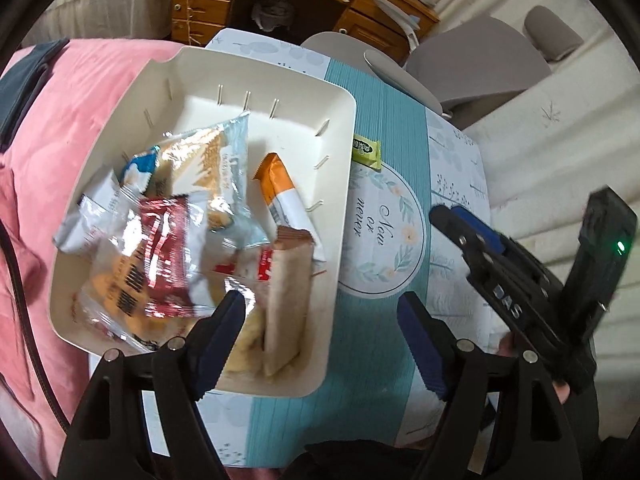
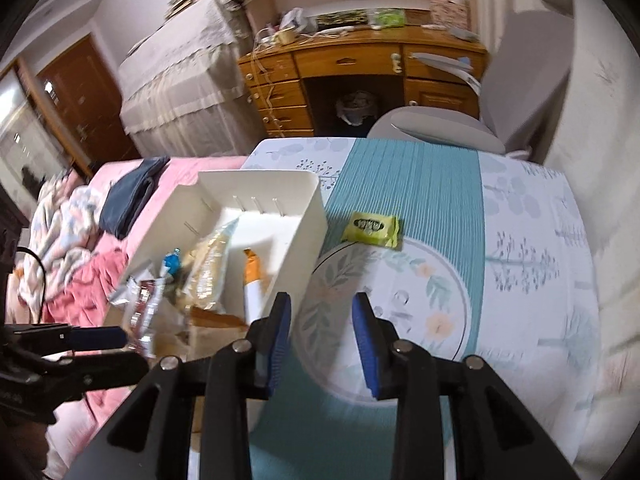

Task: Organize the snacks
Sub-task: 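Move the open right tool to the yellow-green sachet and close on it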

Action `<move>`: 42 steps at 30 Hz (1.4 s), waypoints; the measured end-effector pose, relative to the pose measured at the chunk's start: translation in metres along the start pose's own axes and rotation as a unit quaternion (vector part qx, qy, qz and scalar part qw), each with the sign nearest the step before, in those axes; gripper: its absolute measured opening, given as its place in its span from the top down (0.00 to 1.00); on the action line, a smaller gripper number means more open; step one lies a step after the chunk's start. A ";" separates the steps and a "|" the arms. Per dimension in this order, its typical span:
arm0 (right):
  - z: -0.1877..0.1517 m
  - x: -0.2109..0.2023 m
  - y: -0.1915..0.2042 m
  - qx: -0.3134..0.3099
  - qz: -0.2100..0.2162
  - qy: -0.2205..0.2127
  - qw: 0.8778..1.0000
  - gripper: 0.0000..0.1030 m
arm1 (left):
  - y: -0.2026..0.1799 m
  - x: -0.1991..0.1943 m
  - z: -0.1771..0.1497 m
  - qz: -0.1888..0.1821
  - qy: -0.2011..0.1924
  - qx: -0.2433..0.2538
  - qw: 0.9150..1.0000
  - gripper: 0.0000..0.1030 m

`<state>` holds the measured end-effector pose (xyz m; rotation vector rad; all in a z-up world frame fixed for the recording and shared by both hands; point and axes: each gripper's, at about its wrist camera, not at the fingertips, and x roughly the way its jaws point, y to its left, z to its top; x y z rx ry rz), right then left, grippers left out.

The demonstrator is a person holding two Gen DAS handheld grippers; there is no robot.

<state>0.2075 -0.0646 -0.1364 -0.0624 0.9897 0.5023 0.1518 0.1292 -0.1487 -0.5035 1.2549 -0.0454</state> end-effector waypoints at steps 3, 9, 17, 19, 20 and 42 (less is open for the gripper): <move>0.008 0.015 -0.011 -0.036 -0.005 0.001 0.999 0.67 | -0.008 0.008 -0.001 0.002 0.000 -0.004 1.000 0.25; 0.018 0.045 -0.024 -0.085 -0.006 -0.009 0.996 0.54 | -0.020 0.017 0.005 0.004 -0.010 -0.005 1.000 0.25; 0.026 0.098 -0.025 -0.159 -0.022 -0.043 0.986 0.42 | -0.021 0.026 0.015 0.024 -0.019 -0.014 0.999 0.25; 0.028 0.112 -0.027 -0.163 -0.024 -0.048 0.985 0.40 | -0.016 0.029 0.015 0.029 -0.018 -0.022 0.999 0.25; 0.030 0.117 -0.028 -0.163 -0.024 -0.050 0.985 0.40 | -0.013 0.031 0.015 0.032 -0.017 -0.028 0.999 0.25; 0.039 0.178 -0.028 -0.165 -0.028 -0.027 0.985 0.34 | 0.005 0.043 0.027 0.051 -0.002 -0.055 0.997 0.25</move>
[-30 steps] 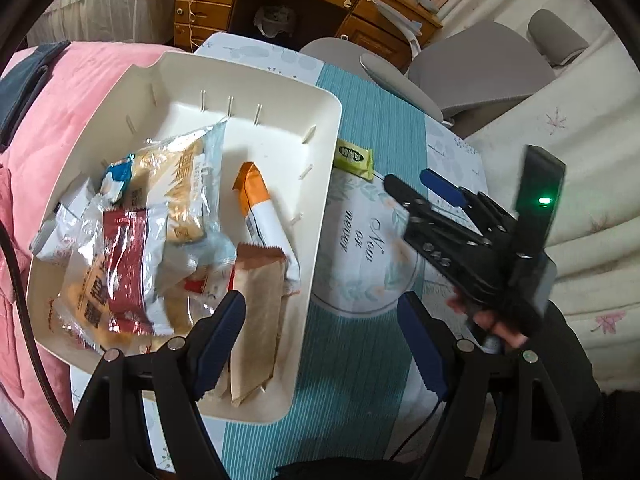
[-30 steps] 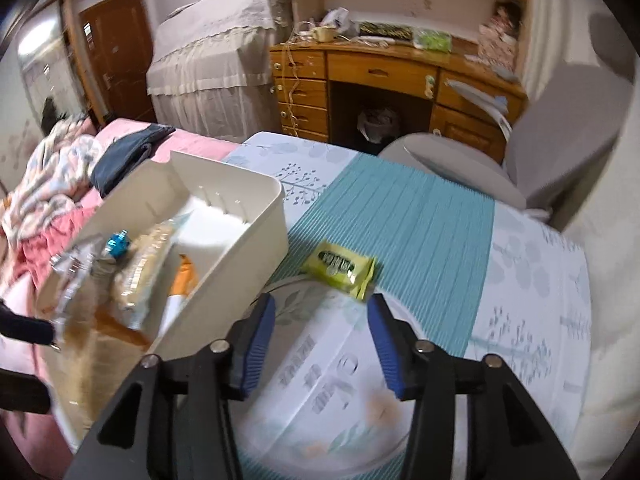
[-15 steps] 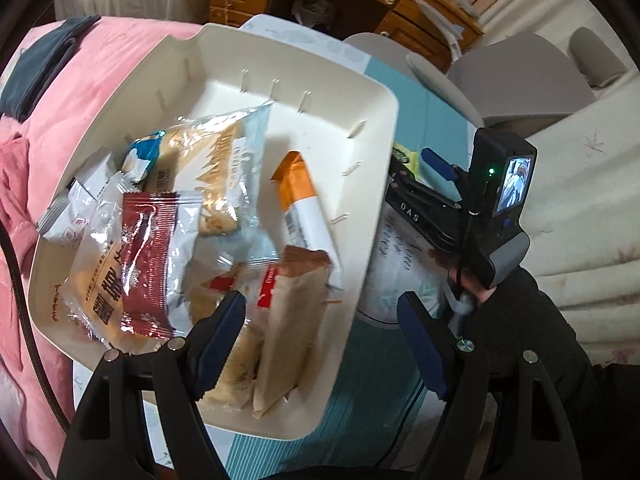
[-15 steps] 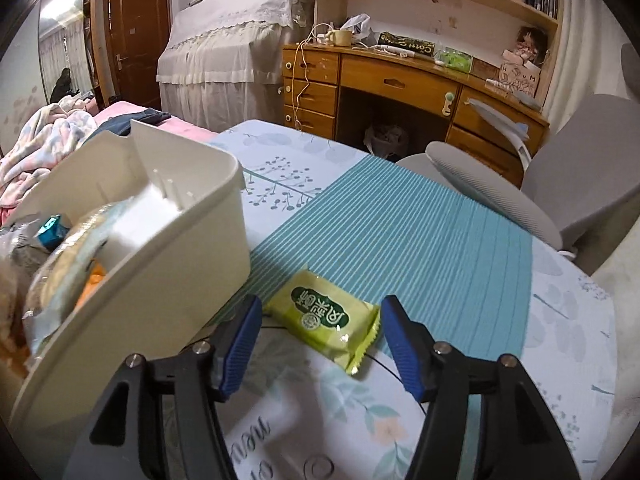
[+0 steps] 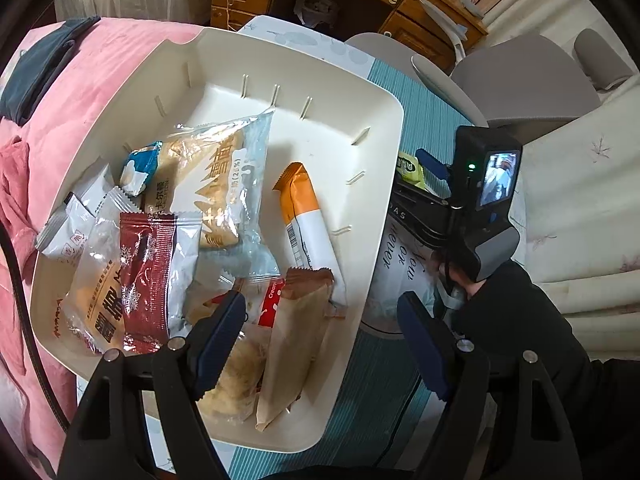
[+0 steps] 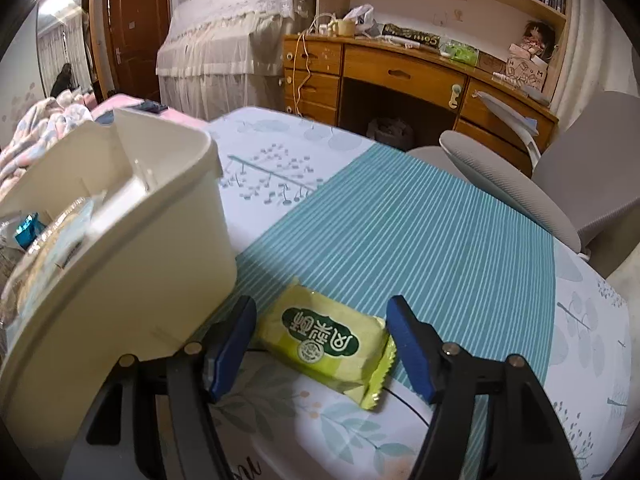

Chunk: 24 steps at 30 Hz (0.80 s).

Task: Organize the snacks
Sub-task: 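Move the open right tool to the yellow-green sachet and close on it, then carry the yellow-green sachet into the white tray and open the right tool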

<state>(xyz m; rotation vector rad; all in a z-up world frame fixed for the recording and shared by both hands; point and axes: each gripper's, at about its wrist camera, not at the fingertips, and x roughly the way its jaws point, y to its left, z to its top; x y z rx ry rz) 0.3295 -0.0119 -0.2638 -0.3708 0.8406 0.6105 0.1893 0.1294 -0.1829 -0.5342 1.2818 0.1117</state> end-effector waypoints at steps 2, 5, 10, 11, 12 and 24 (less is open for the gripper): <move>0.000 0.002 0.002 -0.007 -0.006 0.004 1.000 0.34 | 0.000 -0.002 0.000 0.000 -0.002 0.001 1.000 0.25; -0.002 0.001 0.001 -0.003 -0.006 0.004 1.000 0.35 | 0.000 -0.006 -0.001 -0.002 -0.007 0.002 1.000 0.25; -0.006 -0.002 -0.002 0.025 0.005 0.009 1.000 0.46 | 0.000 -0.016 -0.004 -0.006 -0.015 -0.001 1.000 0.25; -0.007 -0.002 -0.002 0.026 0.005 0.011 1.000 0.47 | 0.000 -0.018 -0.004 -0.007 -0.017 0.000 1.000 0.25; -0.008 -0.003 -0.002 0.027 0.006 0.013 1.000 0.48 | -0.001 -0.021 -0.005 -0.008 -0.019 0.002 1.000 0.25; -0.024 -0.029 -0.007 0.086 0.021 0.074 0.993 0.49 | 0.002 -0.057 -0.021 -0.018 -0.047 0.007 0.999 0.25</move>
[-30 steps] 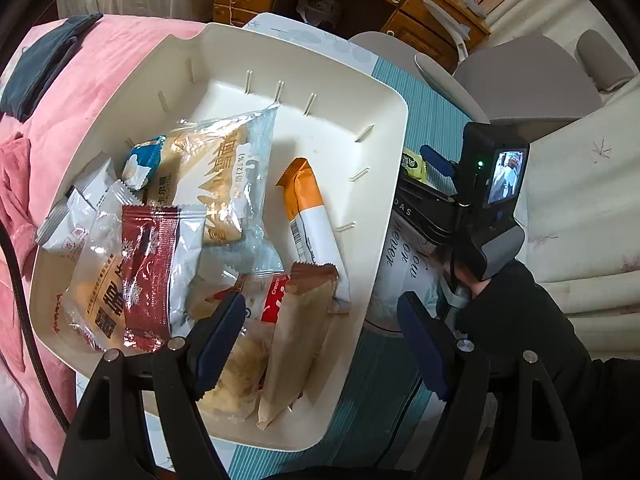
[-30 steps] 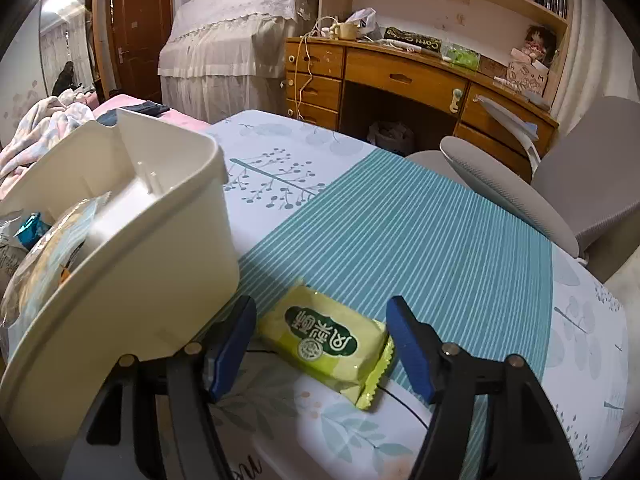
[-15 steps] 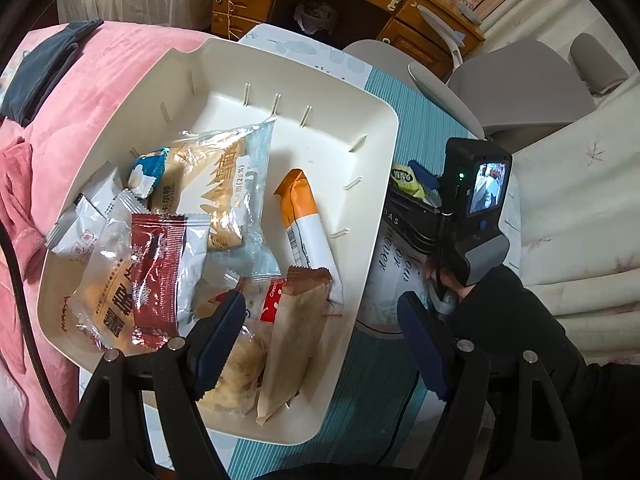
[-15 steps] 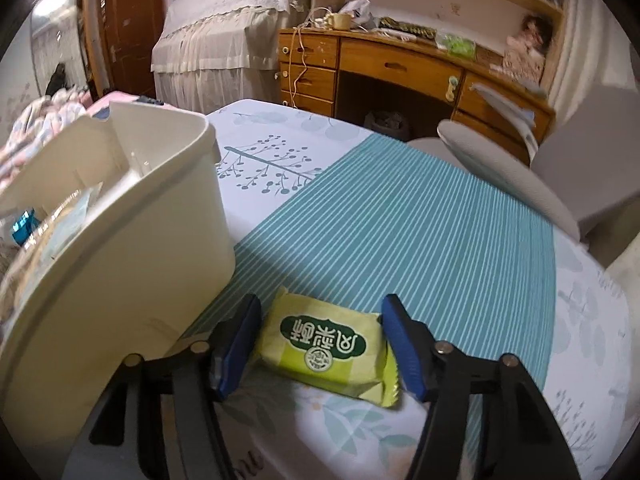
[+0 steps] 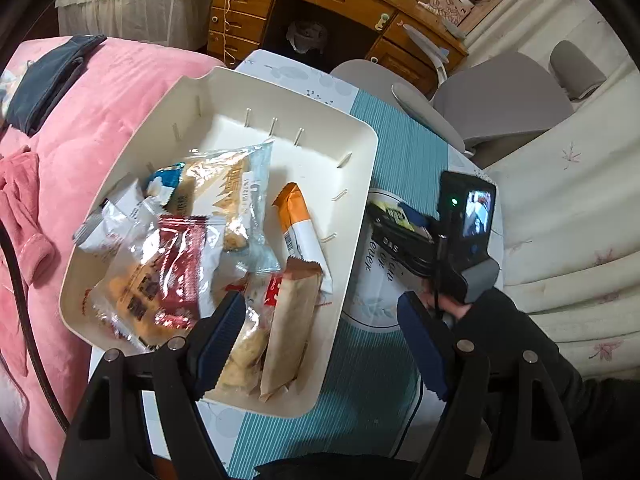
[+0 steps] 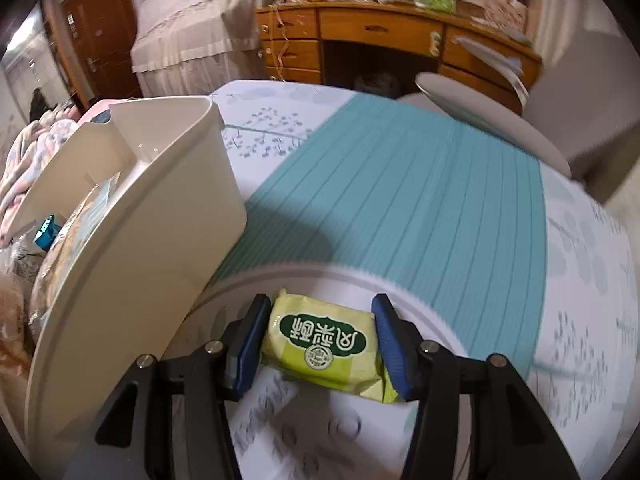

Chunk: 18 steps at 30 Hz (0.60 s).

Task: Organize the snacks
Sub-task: 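Carry the yellow-green sachet into the white tray and open the right tool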

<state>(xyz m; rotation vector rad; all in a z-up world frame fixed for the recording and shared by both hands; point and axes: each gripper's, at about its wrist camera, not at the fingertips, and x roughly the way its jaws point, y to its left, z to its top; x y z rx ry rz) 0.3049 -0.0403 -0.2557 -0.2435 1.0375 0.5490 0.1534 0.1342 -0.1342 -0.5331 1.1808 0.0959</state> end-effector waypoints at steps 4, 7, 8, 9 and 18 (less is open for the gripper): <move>-0.011 -0.026 0.003 0.025 0.011 0.001 1.000 0.49 | 0.004 -0.009 -0.008 -0.002 -0.003 0.001 1.000 0.25; -0.019 -0.051 0.012 0.034 0.011 -0.005 0.999 0.49 | 0.005 -0.014 -0.014 -0.007 -0.002 0.007 1.000 0.25; -0.021 -0.057 0.015 0.037 0.012 -0.007 0.999 0.49 | 0.006 -0.017 -0.016 -0.009 -0.004 0.009 1.000 0.25; -0.023 -0.064 0.018 0.039 0.011 -0.009 0.999 0.49 | 0.007 -0.020 -0.018 -0.011 -0.006 0.011 1.000 0.25; -0.038 -0.127 0.059 0.065 0.013 -0.043 0.997 0.49 | 0.022 -0.043 -0.033 -0.035 -0.010 0.044 0.998 0.25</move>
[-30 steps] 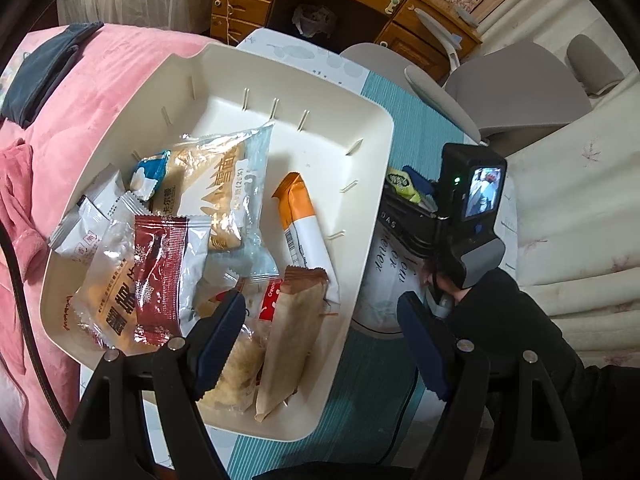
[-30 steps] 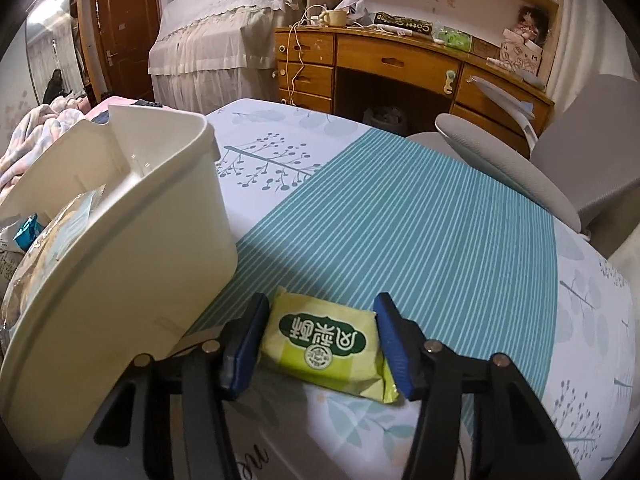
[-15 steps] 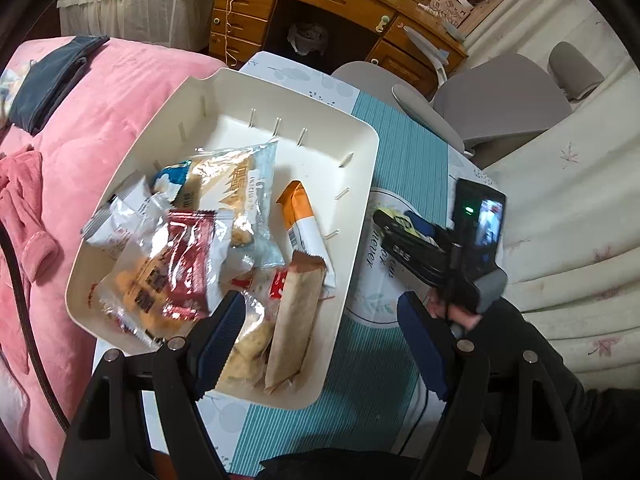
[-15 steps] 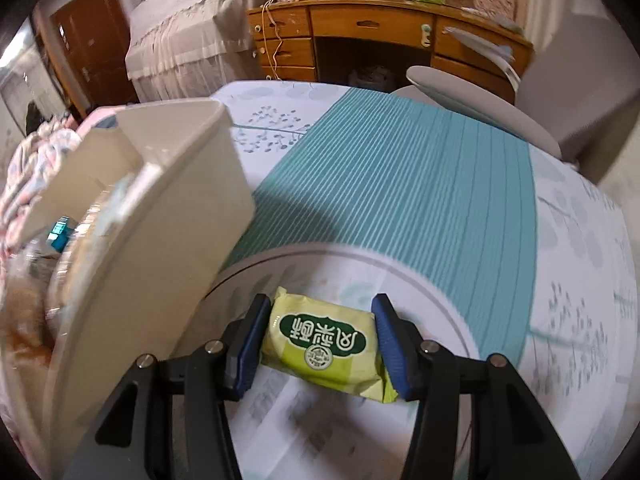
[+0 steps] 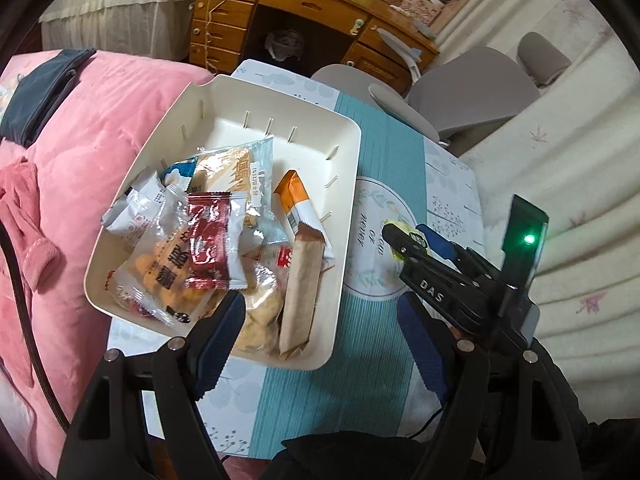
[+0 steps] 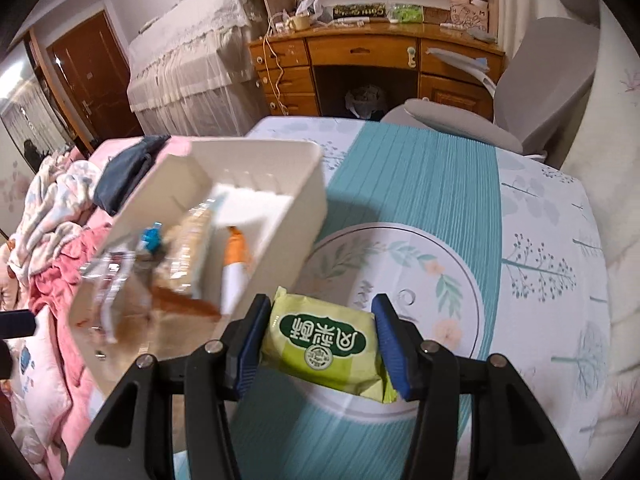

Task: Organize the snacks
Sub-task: 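Carry the yellow-green sachet into the white tray and open the right tool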

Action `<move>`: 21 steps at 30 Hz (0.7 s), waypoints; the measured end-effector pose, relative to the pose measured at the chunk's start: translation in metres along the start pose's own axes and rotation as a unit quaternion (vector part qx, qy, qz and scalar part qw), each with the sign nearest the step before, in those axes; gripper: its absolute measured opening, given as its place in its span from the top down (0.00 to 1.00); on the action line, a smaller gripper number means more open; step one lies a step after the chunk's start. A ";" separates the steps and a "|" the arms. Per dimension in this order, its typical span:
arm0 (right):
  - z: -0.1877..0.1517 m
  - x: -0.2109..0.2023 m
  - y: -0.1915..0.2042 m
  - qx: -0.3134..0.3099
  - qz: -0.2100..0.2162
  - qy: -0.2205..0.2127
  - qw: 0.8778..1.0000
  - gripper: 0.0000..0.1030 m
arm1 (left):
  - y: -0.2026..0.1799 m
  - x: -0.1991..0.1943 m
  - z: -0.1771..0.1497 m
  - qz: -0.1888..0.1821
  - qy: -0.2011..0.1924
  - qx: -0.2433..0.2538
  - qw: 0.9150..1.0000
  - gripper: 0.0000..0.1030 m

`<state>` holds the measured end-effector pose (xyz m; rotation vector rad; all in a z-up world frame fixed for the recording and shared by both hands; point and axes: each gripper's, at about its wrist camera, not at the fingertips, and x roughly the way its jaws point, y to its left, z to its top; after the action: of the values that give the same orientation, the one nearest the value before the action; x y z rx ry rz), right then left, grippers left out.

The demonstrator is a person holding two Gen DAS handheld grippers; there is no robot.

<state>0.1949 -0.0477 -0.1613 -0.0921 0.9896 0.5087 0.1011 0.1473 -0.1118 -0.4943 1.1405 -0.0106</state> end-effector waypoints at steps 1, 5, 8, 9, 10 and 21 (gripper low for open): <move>-0.002 -0.006 0.006 0.003 0.002 -0.005 1.000 0.49 | 0.002 -0.002 -0.001 -0.002 0.001 0.006 1.000 0.25; -0.015 -0.024 0.030 0.018 0.011 -0.017 1.000 0.49 | 0.012 -0.011 -0.006 -0.011 0.011 0.033 0.999 0.25; -0.023 -0.031 0.051 0.025 0.014 -0.022 0.999 0.49 | 0.020 -0.022 -0.009 -0.022 0.012 0.057 0.998 0.25; -0.026 -0.032 0.059 0.028 0.017 -0.025 0.999 0.49 | 0.023 -0.026 -0.010 -0.025 0.013 0.065 0.998 0.25; -0.029 -0.033 0.065 0.028 0.019 -0.026 0.999 0.49 | 0.027 -0.029 -0.010 -0.027 0.013 0.071 0.997 0.25; -0.049 -0.029 0.115 0.075 0.000 -0.024 0.997 0.40 | 0.060 -0.053 -0.021 -0.047 0.024 0.126 0.991 0.25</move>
<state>0.0926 0.0279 -0.1467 0.0550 0.9771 0.4323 0.0453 0.2068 -0.0961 -0.3244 1.1435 -0.2471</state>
